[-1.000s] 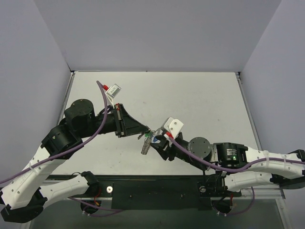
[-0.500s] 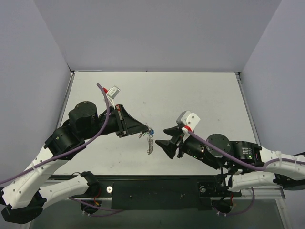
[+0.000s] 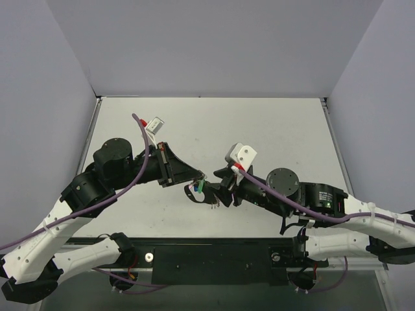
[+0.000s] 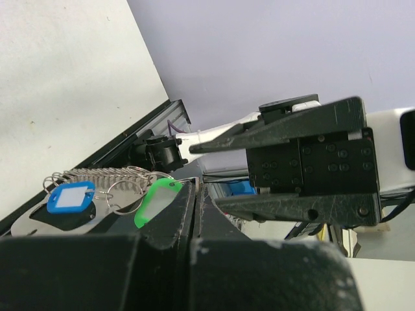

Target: Remove the keys from the keyring

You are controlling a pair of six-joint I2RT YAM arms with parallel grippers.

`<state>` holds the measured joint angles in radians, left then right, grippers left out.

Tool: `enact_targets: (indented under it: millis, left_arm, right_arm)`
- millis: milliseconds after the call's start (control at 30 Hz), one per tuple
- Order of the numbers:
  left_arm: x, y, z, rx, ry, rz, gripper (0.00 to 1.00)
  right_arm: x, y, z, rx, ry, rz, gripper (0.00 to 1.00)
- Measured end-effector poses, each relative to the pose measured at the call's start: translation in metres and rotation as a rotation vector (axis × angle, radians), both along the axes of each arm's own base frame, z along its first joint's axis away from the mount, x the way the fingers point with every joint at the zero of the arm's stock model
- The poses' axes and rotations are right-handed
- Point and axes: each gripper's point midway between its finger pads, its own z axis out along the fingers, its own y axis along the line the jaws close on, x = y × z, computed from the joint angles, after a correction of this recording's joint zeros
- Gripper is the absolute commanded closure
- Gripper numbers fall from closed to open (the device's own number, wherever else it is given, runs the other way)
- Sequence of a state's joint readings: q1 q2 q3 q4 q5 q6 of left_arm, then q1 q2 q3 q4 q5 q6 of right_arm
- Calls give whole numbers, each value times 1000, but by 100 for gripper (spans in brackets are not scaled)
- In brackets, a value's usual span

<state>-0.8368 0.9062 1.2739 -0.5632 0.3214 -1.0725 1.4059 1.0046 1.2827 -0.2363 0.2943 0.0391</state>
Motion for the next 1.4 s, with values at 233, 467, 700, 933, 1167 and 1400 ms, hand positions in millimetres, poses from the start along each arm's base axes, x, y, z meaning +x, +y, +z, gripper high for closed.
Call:
enact_targets:
  millis: [233,467,700,933,1167,1400]
  left_arm:
    - [-1,0,0,2,-3,-3,100]
    - [0,0,-1,4,-6,-4,100]
    - [1,-3,-4,13,0,-10,100]
    - [1,-3,-3,13,-1,-13,100]
    - [1,-4,-4,15,2,-17,100]
    - [1,-6,-6,19,7,-24,100]
  right_arm:
    - [12,-13,8,87,50,51,63]
    - [-2,-6,16,141,89,158,64]
    - [-5,5,6,119,131,203,65]
    - [3,7,8,120,140,200,71]
    - [7,13,1,103,158,202,75]
    - [7,13,0,103,165,203,86]
